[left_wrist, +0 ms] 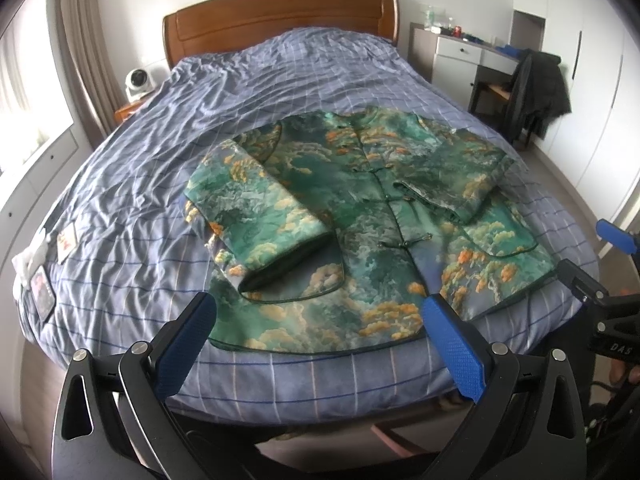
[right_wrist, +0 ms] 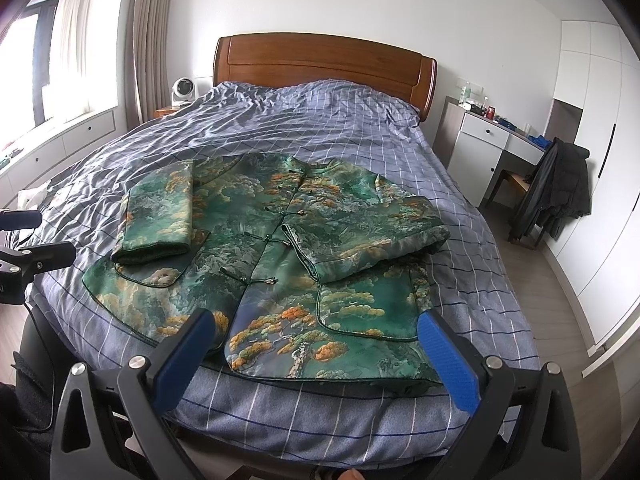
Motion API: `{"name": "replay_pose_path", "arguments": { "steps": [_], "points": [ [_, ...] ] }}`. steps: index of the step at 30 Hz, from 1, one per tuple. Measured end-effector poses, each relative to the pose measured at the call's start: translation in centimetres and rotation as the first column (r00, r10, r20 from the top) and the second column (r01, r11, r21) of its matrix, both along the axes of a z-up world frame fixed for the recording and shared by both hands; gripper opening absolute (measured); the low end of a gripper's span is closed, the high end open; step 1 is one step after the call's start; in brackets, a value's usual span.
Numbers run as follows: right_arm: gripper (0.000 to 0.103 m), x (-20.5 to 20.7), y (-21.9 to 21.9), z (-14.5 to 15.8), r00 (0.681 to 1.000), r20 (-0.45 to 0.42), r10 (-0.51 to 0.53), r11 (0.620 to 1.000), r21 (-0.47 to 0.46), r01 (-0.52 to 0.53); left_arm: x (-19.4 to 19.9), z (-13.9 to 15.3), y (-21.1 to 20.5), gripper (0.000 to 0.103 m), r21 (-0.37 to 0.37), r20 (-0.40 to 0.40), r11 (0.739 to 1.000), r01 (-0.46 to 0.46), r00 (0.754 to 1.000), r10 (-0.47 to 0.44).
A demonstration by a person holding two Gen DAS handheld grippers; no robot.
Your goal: Fold large clothes
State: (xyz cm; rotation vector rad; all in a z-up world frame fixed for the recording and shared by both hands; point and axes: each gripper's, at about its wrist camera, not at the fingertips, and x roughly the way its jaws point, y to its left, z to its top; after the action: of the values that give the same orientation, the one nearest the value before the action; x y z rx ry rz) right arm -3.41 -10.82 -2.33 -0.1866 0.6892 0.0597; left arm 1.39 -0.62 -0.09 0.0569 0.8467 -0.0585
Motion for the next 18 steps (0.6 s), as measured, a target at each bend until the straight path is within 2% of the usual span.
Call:
{"name": "replay_pose_path", "arguments": {
  "steps": [18],
  "points": [
    [0.103,0.08,0.02,0.05,1.000,-0.003,0.000,1.000,0.001,0.000,-0.04,-0.04,-0.01,0.103,-0.001,0.000,1.000,0.000,1.000,0.000]
  ]
}}
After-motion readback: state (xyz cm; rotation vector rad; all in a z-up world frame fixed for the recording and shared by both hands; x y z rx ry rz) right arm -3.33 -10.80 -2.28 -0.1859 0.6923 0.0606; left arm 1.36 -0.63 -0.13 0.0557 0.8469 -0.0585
